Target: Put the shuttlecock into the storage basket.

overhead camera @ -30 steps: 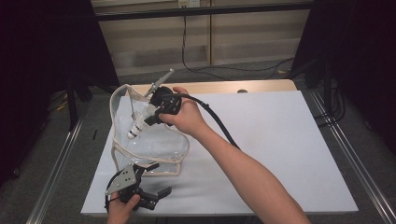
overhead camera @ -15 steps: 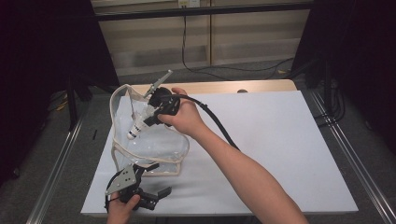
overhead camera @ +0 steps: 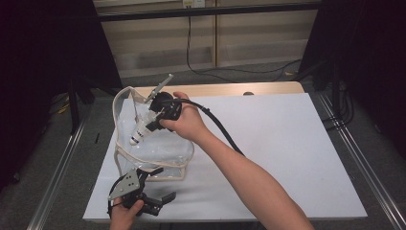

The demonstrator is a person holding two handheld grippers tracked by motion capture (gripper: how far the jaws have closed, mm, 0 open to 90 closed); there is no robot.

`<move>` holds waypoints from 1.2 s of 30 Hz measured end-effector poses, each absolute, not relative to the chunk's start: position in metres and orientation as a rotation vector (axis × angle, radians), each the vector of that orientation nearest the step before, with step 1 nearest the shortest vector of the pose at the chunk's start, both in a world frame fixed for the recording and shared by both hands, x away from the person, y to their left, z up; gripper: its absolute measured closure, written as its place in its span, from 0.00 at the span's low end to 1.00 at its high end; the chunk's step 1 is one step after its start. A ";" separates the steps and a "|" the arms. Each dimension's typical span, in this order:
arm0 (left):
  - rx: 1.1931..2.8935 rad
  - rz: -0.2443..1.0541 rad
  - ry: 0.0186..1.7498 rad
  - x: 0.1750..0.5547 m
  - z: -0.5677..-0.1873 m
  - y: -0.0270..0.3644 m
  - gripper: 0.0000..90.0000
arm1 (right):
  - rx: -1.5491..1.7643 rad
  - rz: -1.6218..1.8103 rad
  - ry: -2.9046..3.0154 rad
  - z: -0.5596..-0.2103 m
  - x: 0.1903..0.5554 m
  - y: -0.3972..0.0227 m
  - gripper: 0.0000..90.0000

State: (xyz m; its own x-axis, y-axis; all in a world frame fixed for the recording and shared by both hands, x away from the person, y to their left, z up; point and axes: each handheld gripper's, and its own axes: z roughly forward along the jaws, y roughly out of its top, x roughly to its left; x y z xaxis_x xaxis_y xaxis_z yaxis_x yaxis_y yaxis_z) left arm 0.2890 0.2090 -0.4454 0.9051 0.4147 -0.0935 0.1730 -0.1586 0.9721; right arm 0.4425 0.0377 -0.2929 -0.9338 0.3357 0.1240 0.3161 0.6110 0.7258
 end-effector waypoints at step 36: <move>1.732 0.223 0.453 0.290 -0.446 0.210 0.04 | 0.549 1.201 2.833 -0.311 0.447 0.056 0.97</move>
State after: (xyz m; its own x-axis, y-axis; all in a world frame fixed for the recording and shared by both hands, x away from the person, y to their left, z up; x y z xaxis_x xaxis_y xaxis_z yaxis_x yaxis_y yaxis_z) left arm 0.2895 0.2096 -0.4459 0.9037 0.4168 -0.0981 0.1763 -0.1536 0.9723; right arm 0.4472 0.0558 -0.3109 -0.9382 0.3245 0.1204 0.3121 0.6428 0.6996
